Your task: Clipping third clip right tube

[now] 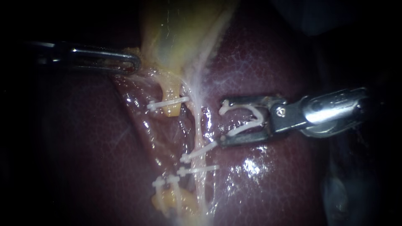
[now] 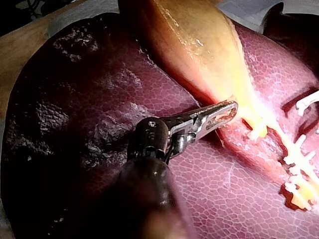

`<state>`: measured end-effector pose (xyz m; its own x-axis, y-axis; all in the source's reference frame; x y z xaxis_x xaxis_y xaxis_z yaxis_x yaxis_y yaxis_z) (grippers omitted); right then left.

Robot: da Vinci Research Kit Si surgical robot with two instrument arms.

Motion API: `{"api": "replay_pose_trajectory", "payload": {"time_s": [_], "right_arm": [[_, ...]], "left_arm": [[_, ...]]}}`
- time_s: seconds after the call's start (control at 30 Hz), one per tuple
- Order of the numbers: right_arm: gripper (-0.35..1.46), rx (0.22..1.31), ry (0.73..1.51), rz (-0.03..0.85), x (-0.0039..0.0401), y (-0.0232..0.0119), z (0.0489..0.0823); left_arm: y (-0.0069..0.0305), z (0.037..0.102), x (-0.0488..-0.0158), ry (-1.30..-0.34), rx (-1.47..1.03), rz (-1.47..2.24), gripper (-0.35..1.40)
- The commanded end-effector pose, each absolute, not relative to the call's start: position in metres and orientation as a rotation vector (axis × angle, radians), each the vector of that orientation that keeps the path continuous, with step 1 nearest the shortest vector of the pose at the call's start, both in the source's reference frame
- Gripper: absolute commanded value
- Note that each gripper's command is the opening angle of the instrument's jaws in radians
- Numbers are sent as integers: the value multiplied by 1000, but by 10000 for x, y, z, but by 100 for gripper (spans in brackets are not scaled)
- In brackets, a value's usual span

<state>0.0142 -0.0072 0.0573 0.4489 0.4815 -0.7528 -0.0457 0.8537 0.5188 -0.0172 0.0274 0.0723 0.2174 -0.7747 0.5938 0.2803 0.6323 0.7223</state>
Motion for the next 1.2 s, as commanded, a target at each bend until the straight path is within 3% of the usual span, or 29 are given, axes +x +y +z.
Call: {"api": "replay_pose_trajectory", "payload": {"time_s": [0.03,0.47,0.87,1.2], "right_arm": [[50,473,1063,347,144,-73,577],[50,561,1039,454,165,-80,623],[50,621,1027,474,191,-92,641],[49,748,1108,574,201,-95,654]], "left_arm": [[274,723,-172,-1128,526,-779,-35],[273,721,-173,-1128,525,-780,-35],[273,721,-174,-1128,525,-781,-35],[273,721,-174,-1128,524,-781,-35]]}}
